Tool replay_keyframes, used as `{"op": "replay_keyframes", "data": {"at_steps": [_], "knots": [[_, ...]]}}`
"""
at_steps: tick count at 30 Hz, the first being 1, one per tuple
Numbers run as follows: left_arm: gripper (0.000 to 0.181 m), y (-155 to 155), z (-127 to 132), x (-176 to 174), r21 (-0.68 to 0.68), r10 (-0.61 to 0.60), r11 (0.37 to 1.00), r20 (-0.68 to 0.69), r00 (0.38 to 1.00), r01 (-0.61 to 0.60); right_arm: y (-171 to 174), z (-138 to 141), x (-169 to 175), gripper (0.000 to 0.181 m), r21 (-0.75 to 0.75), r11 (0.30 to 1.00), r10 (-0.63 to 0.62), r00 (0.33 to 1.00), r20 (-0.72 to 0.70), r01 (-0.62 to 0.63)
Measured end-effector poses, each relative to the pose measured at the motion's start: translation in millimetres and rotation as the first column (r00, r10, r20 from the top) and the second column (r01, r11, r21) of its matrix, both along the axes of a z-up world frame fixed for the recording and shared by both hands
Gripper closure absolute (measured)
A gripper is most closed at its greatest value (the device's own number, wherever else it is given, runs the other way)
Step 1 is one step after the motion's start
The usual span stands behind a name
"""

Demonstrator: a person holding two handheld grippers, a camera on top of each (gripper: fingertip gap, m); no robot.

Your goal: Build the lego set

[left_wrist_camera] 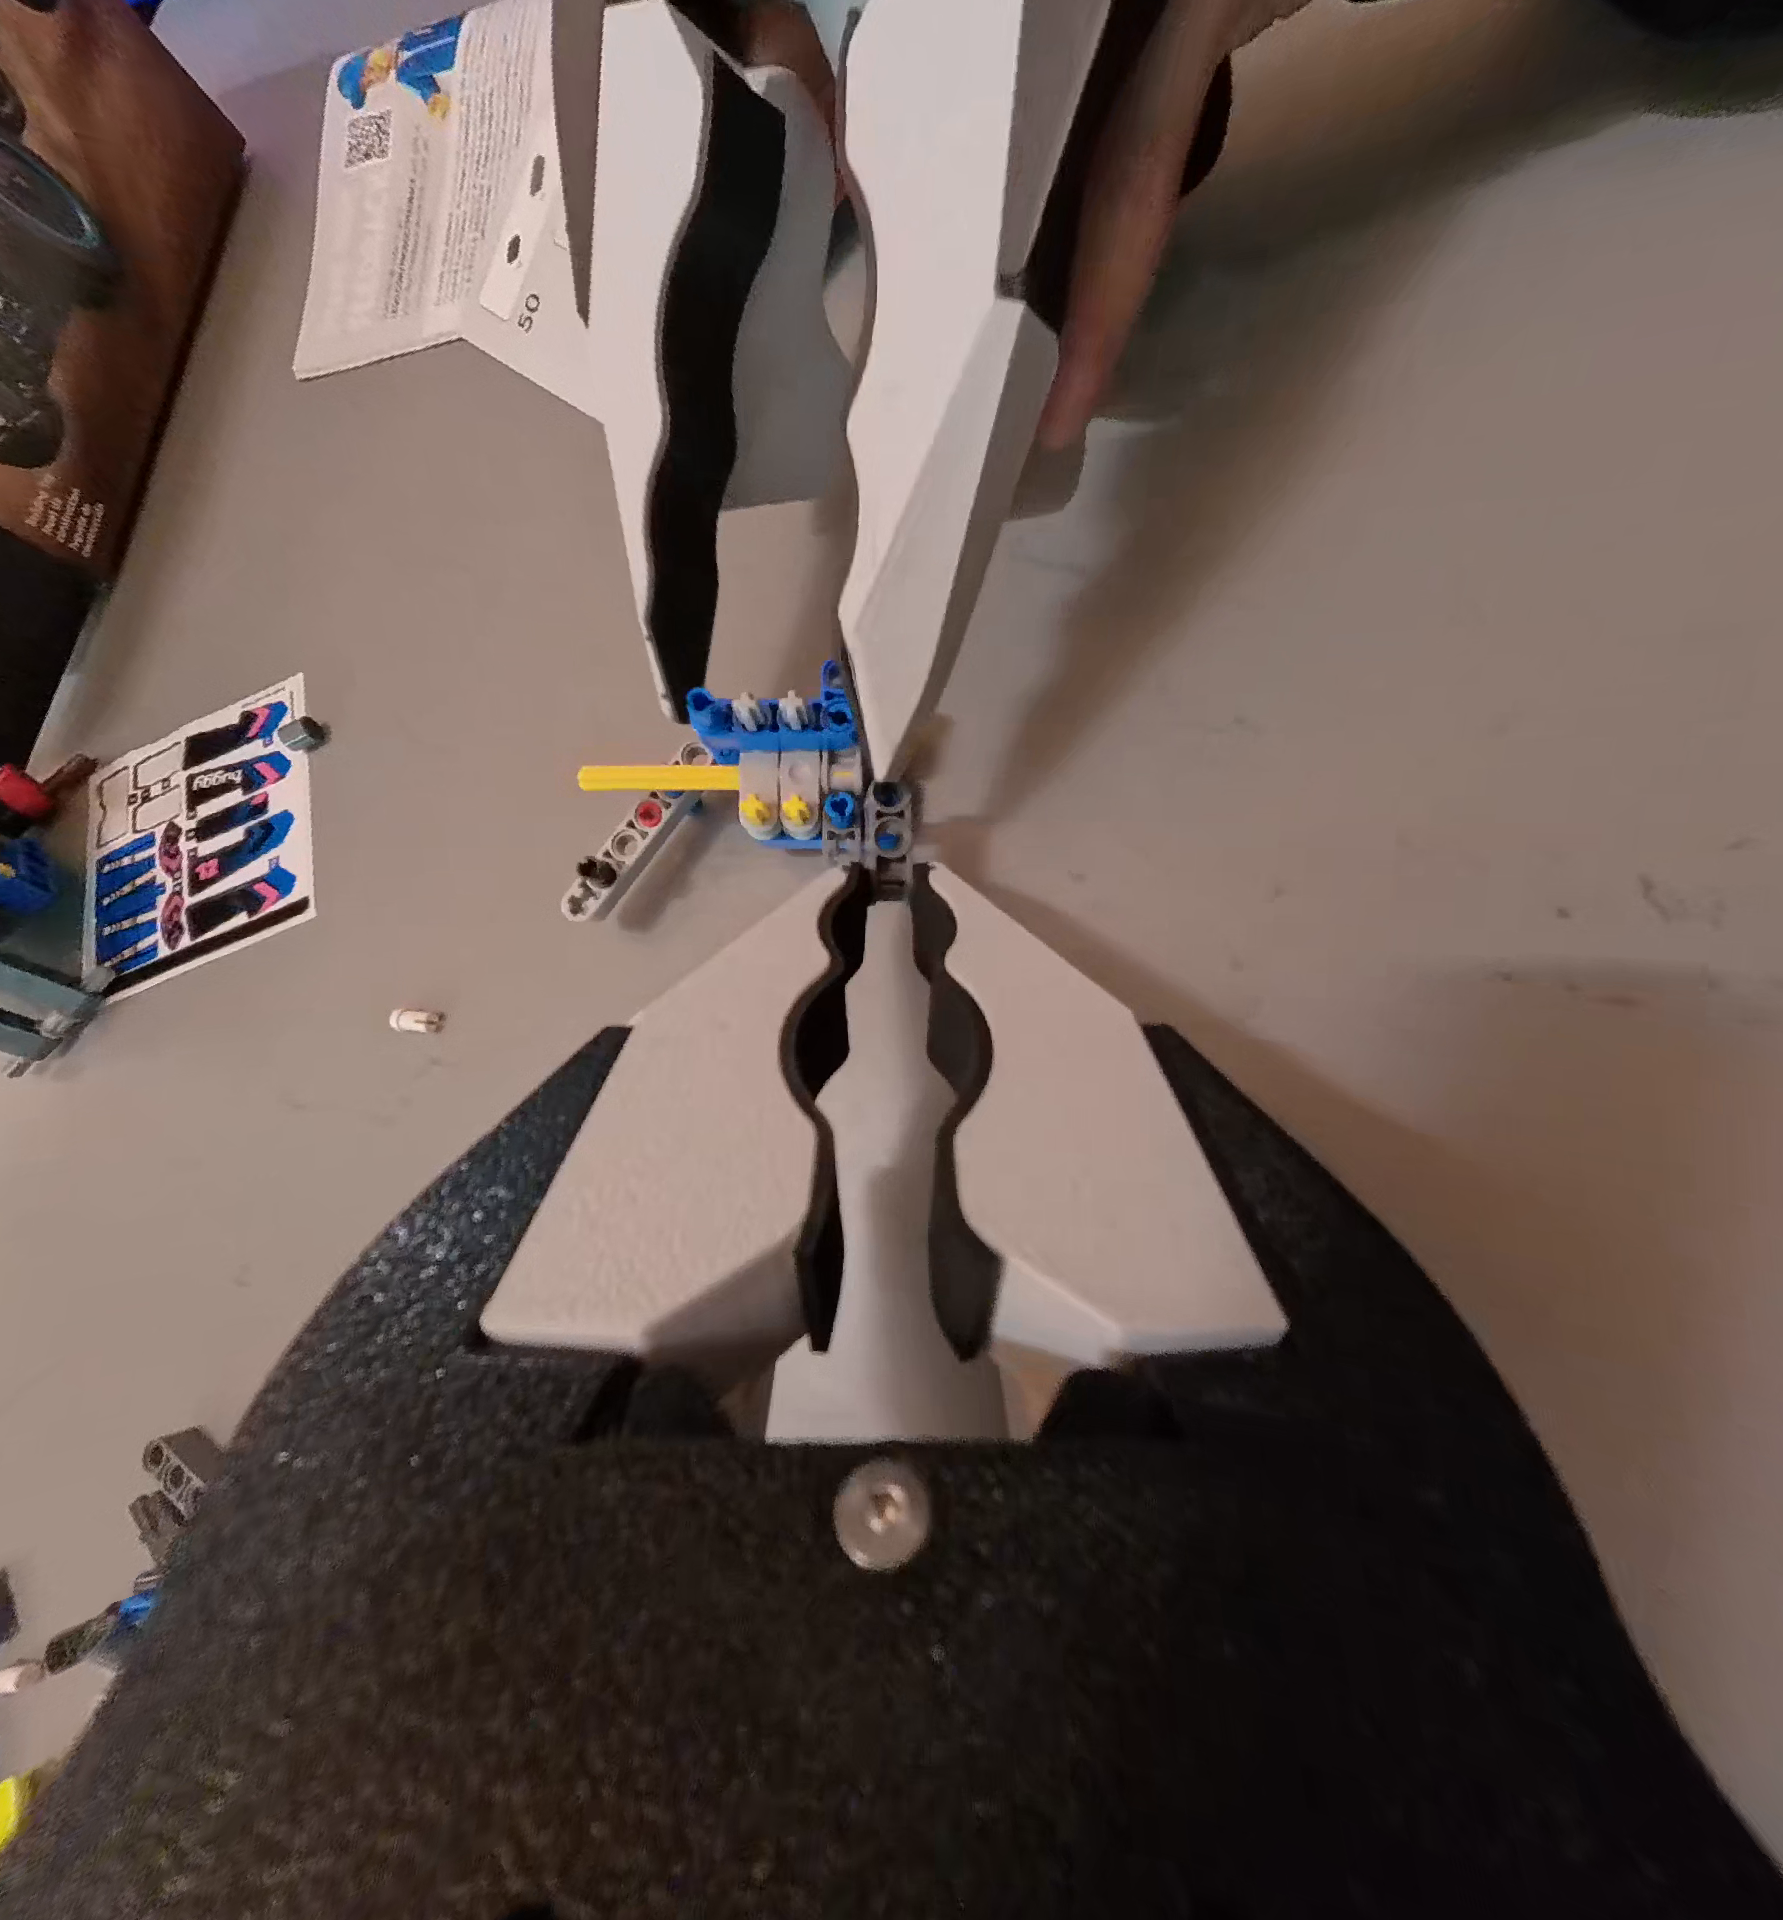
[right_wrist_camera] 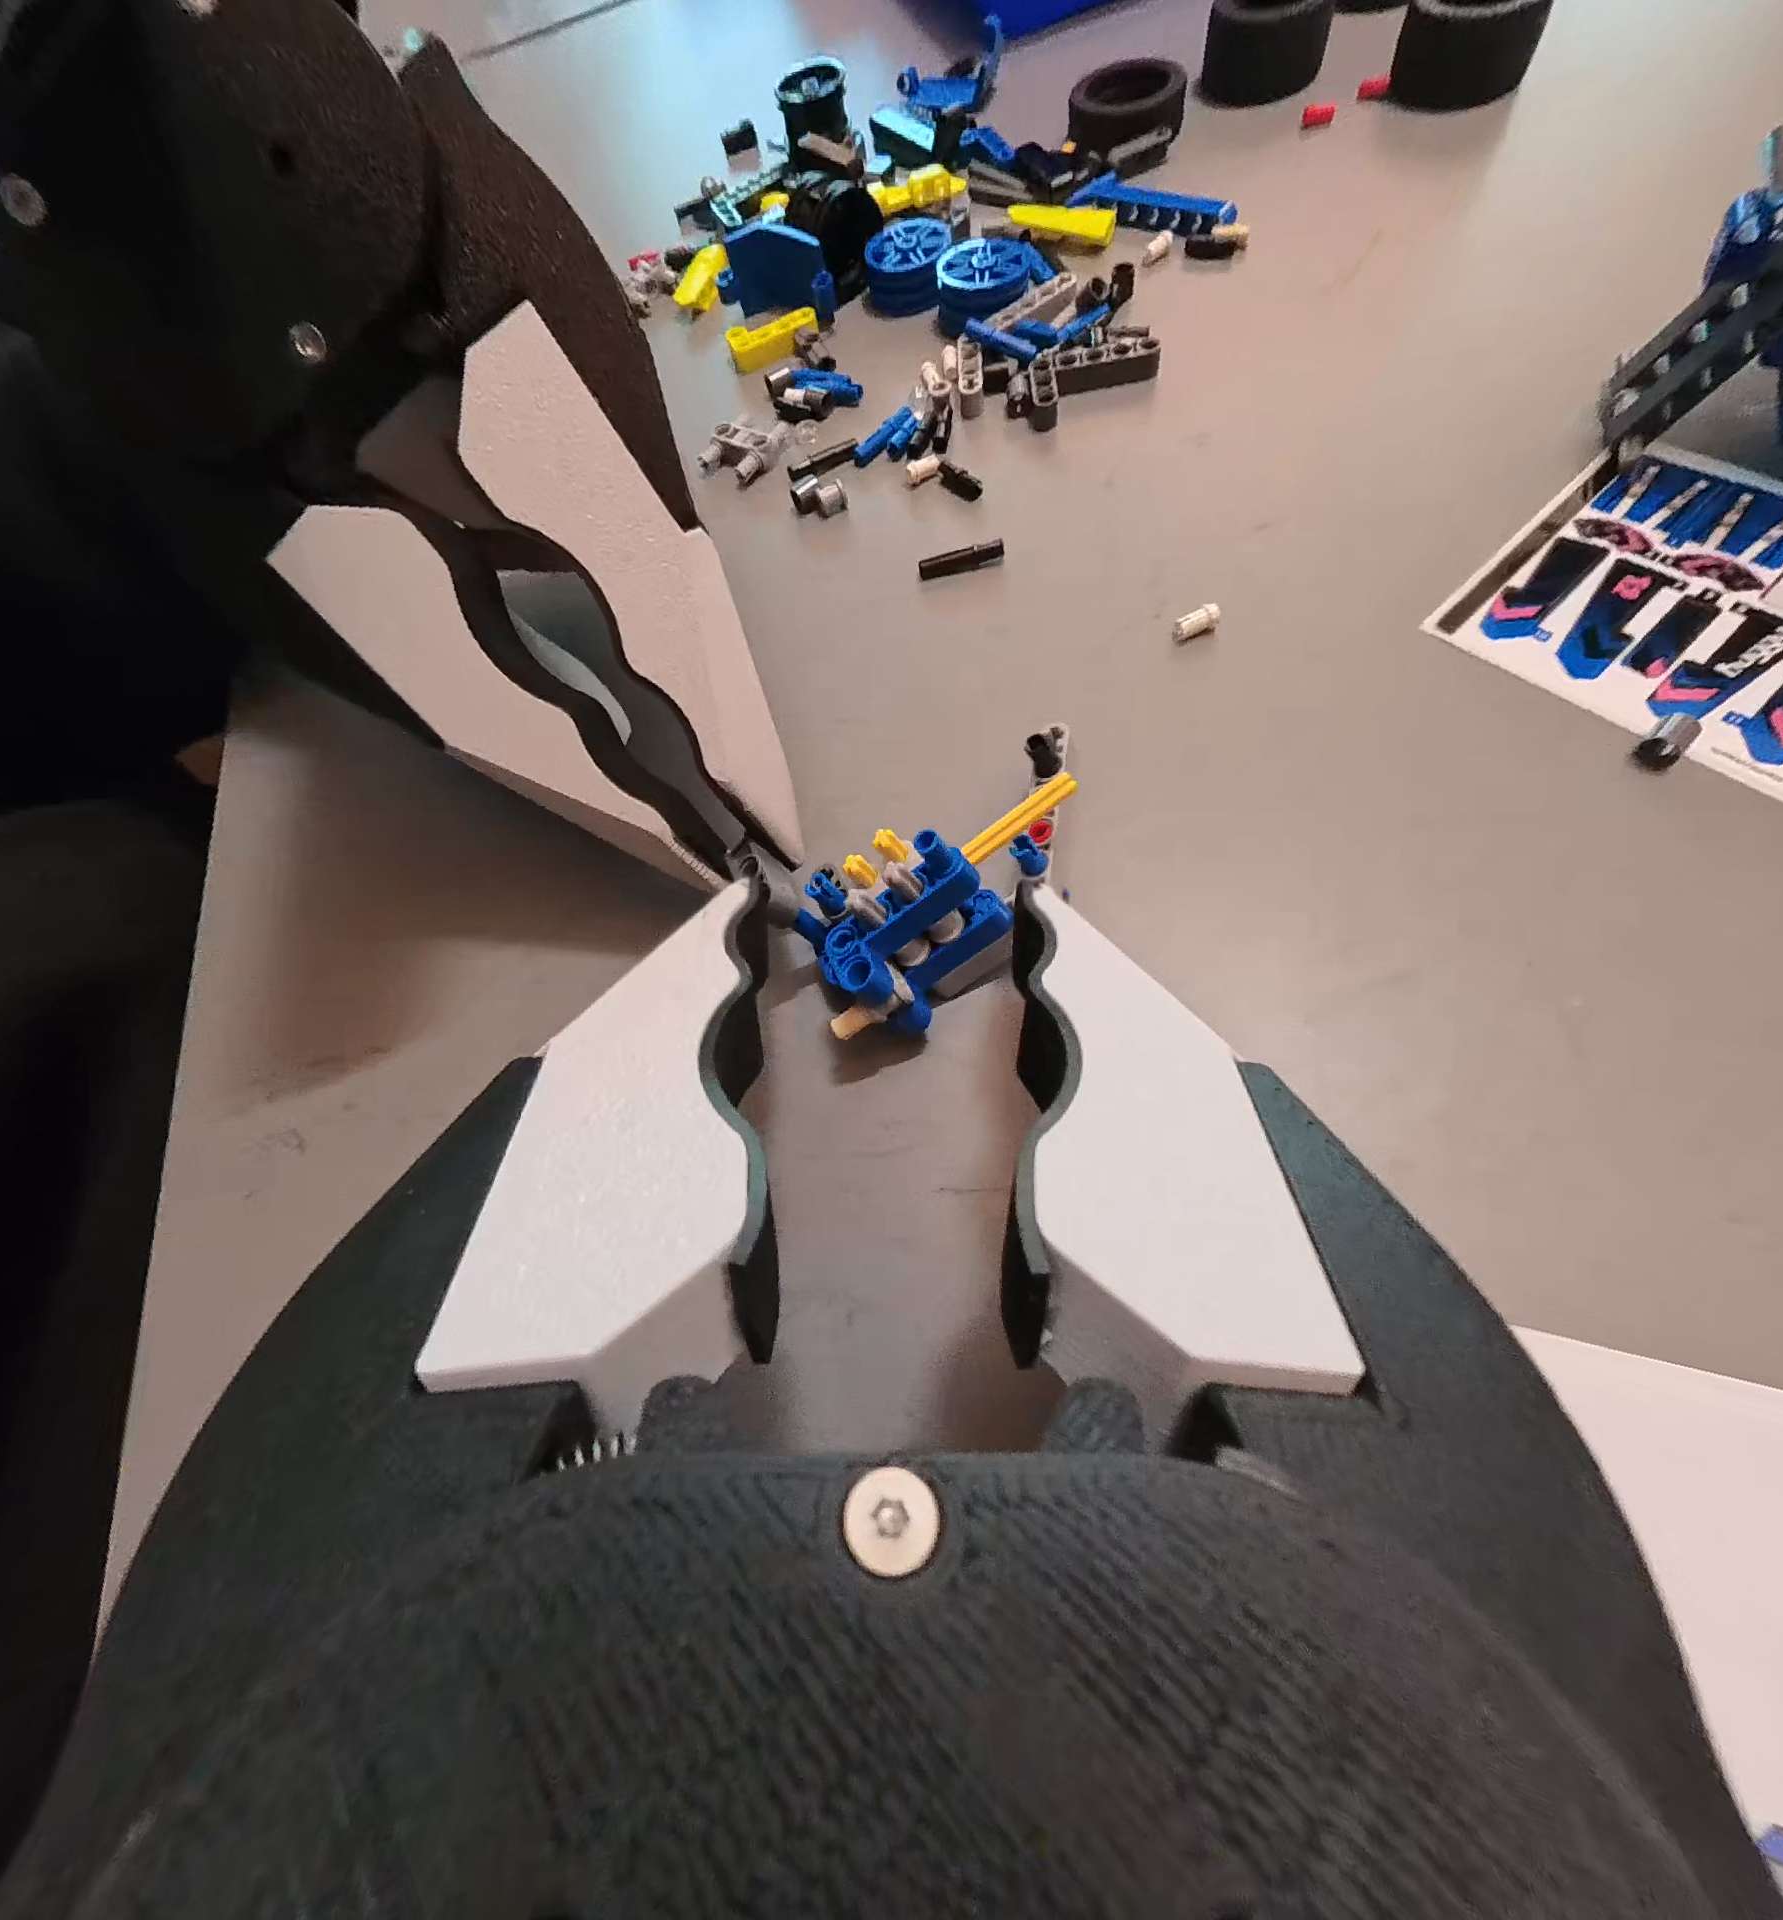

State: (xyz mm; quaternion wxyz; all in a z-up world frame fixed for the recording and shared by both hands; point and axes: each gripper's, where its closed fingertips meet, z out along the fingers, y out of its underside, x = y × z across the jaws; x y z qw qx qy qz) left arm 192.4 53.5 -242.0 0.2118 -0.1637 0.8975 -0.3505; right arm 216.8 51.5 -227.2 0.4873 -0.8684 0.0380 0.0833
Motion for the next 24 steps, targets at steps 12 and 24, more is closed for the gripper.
{"op": "replay_keyframes", "data": {"at_steps": [12,24], "knots": [[0.176,-1,1,4,-0.002,-0.027,1.000,0.044,0.999,0.027,1,-3,1,0.136,-0.018,1.000,0.005,0.995,-0.096,-0.007],[0.181,7,0,4,0.006,0.003,1.000,0.071,0.997,-0.004,-9,-8,-5,0.135,-0.050,0.999,-0.005,1.000,-0.026,0.004]]}}
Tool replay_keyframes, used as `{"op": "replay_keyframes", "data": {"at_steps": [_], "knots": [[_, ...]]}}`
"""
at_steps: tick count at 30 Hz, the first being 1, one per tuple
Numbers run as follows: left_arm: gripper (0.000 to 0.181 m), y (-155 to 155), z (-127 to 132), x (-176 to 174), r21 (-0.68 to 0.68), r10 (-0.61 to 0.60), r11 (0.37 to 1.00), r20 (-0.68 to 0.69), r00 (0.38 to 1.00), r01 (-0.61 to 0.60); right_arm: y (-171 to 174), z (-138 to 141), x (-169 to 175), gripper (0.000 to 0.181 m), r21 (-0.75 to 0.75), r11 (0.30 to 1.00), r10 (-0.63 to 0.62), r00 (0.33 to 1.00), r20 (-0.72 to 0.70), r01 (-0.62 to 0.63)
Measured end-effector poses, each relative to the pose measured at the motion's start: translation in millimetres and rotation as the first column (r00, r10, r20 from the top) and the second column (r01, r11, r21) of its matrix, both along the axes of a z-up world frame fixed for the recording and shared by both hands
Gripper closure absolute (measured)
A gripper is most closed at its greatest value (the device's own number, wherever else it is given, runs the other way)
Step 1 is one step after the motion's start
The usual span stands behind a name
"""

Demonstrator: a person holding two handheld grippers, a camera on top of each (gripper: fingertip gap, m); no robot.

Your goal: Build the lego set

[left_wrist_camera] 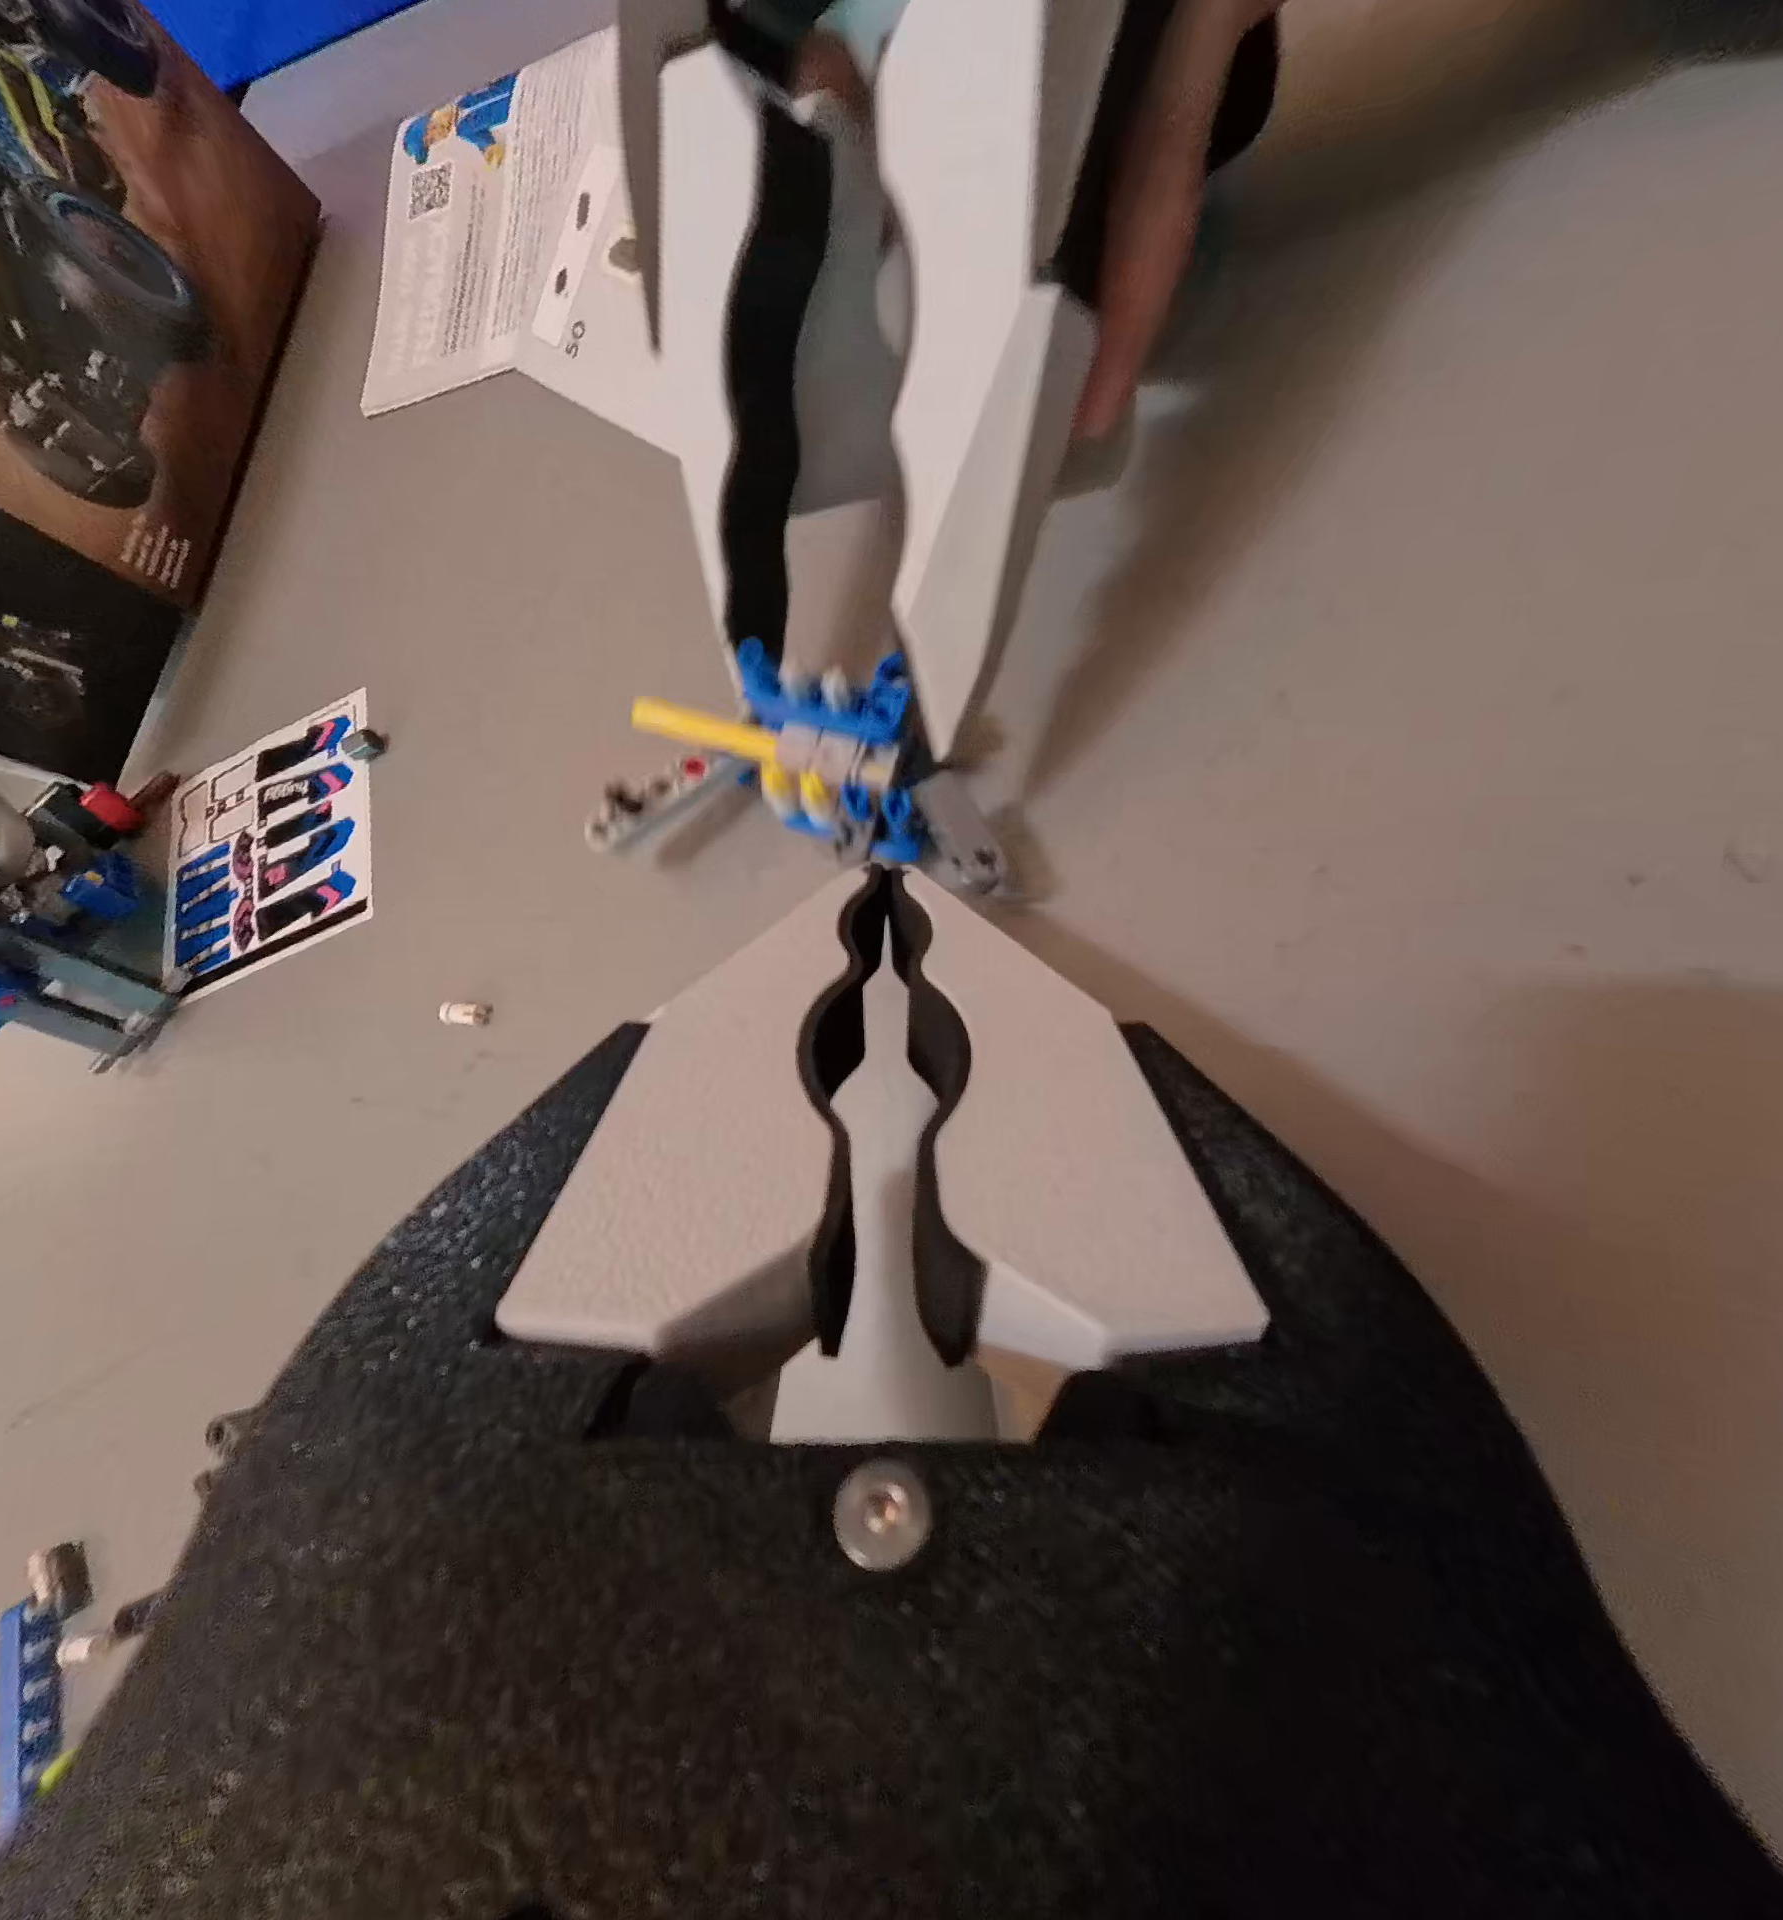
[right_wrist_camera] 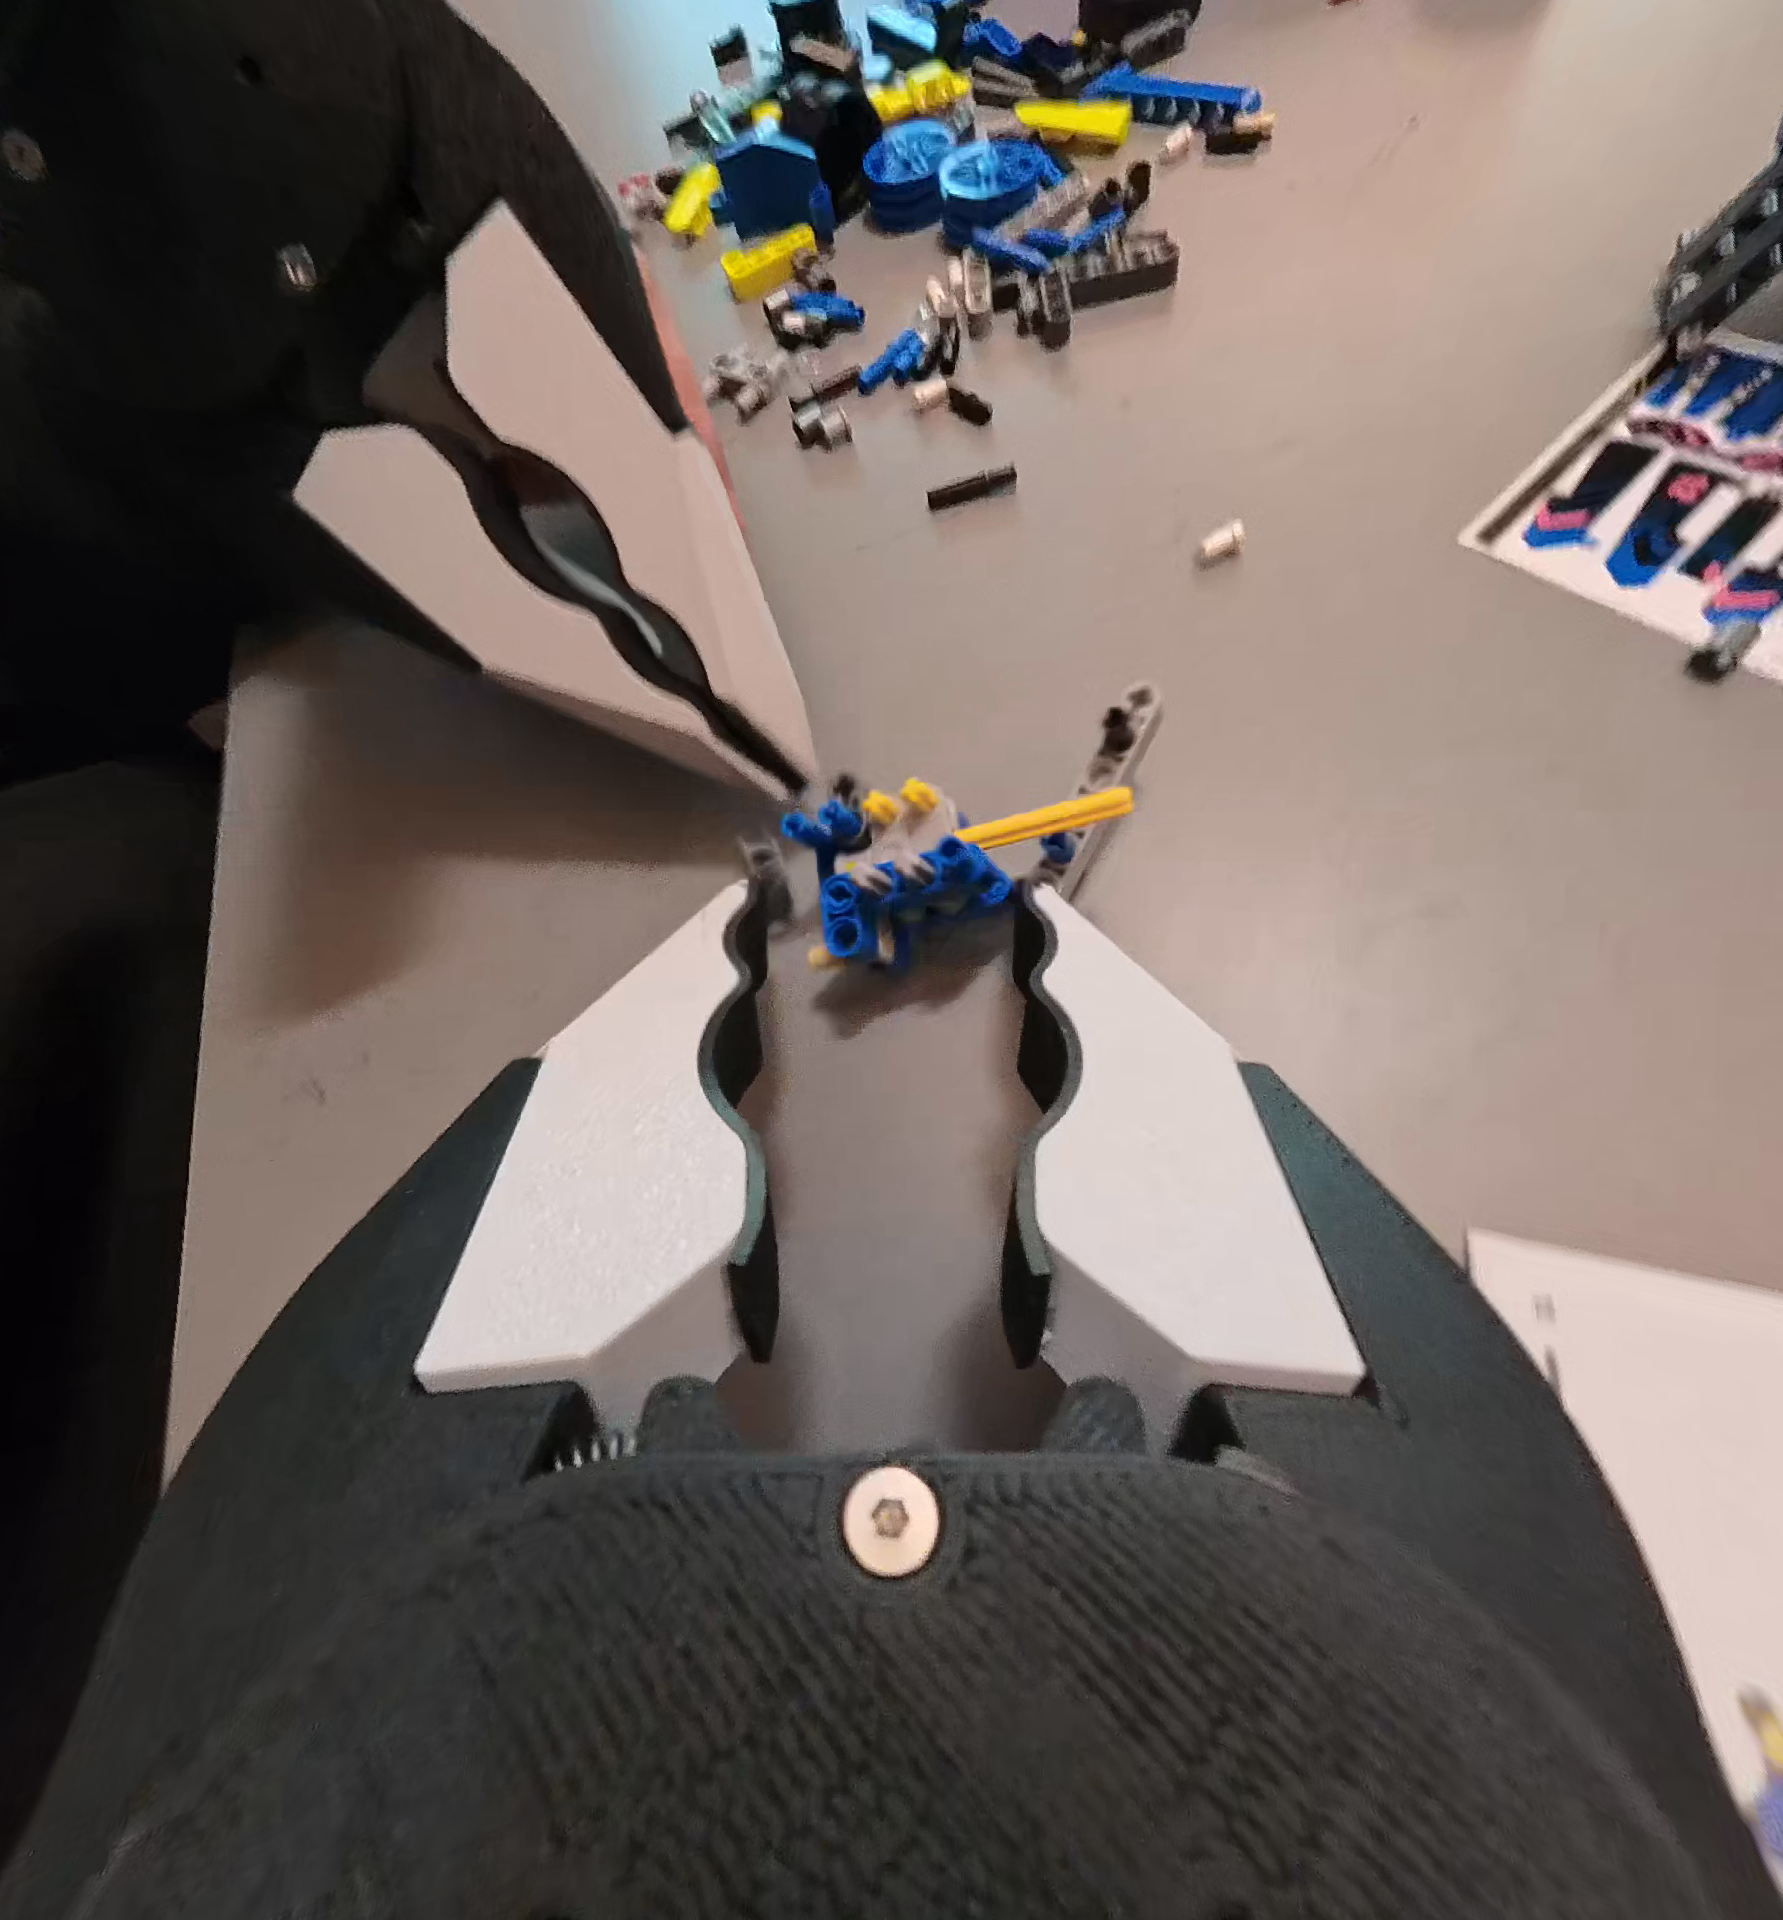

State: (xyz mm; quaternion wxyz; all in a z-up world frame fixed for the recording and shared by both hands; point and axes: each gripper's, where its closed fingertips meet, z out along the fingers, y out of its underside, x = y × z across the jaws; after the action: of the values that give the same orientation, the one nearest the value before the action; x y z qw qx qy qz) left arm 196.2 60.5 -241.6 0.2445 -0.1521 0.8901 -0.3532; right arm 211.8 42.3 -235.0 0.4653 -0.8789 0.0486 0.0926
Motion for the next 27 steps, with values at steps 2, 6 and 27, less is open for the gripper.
{"op": "replay_keyframes", "data": {"at_steps": [2,6,27], "knots": [[0.181,5,-2,-2,-0.002,0.012,1.000,-0.006,1.000,-0.012,-15,-7,-3,0.134,-0.044,0.999,-0.028,1.000,0.011,0.028],[0.181,16,-10,-5,0.033,0.047,0.998,0.006,0.999,-0.047,-40,-7,-17,0.142,-0.053,0.996,-0.071,0.992,0.101,0.076],[0.181,24,-15,-1,-0.029,0.128,0.991,-0.087,0.988,-0.131,-76,-16,-5,0.177,-0.103,0.974,-0.132,0.881,0.454,0.199]]}}
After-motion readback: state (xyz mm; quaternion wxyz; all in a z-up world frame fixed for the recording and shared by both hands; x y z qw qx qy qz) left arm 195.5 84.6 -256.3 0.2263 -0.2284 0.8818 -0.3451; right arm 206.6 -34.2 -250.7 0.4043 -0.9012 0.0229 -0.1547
